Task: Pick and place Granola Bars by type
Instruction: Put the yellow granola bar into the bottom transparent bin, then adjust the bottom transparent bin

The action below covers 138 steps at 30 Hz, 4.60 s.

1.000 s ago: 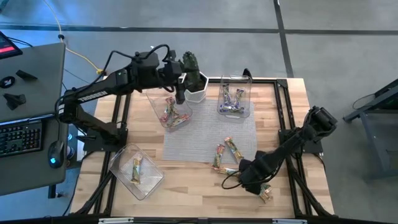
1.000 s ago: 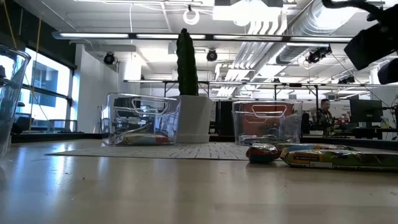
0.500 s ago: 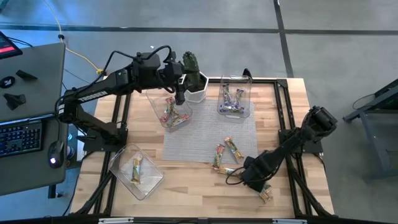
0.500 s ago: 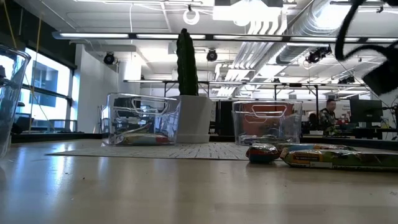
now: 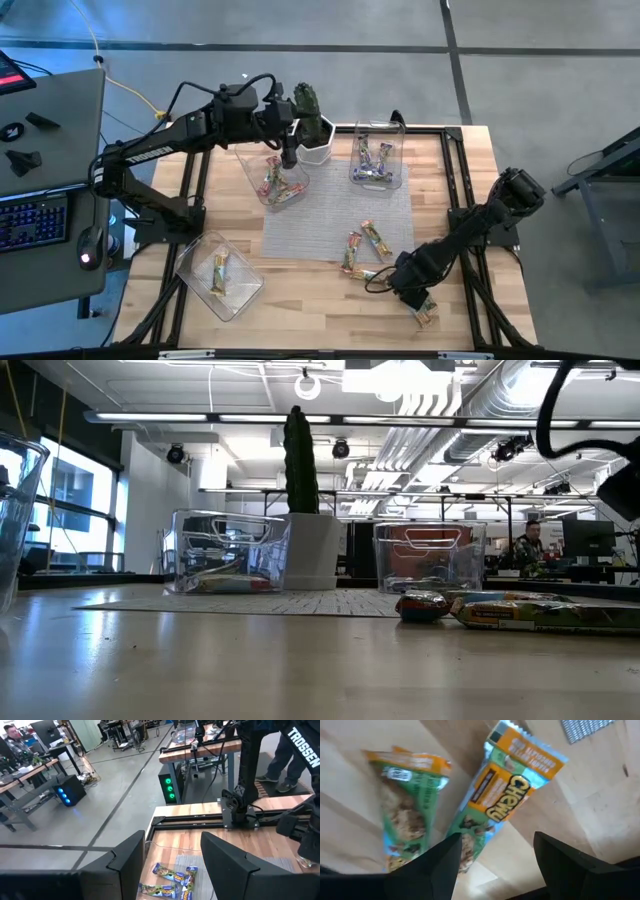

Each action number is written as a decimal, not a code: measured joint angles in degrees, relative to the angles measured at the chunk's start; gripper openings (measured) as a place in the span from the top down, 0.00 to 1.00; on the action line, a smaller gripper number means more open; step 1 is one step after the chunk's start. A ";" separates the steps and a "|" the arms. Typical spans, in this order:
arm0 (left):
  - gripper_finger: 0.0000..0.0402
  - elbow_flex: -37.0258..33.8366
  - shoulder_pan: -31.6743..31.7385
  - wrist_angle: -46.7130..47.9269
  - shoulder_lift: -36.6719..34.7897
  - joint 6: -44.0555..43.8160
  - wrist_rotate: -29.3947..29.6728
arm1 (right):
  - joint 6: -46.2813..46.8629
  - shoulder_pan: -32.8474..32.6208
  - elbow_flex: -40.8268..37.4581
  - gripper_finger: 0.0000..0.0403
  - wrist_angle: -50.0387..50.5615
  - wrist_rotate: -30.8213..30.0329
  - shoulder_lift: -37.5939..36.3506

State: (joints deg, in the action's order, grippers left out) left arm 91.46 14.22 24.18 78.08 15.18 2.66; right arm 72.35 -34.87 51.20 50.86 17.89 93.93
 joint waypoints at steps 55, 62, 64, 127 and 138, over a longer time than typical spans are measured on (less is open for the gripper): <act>0.53 -0.07 0.02 9.49 -10.26 -3.96 2.90 | -2.71 3.61 0.06 0.81 -10.25 -20.07 -7.09; 0.53 0.00 0.02 13.78 -12.14 -7.60 2.40 | -28.58 9.45 0.13 0.81 -34.91 -35.14 -9.94; 0.53 0.00 0.02 15.87 -12.36 -8.14 2.38 | -39.49 11.24 0.13 0.81 -43.84 -39.08 -9.55; 0.54 0.00 0.00 46.81 -13.42 -22.14 -2.99 | -79.94 24.11 60.61 0.56 -68.50 -5.31 45.77; 0.77 -0.02 -13.82 62.78 -13.38 -41.71 -5.04 | -83.12 24.28 60.61 0.56 -44.23 -13.61 33.67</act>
State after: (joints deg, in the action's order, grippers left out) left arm 91.44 0.40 86.97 64.71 -26.53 -2.38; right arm -10.77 -10.59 111.81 6.64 4.28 127.60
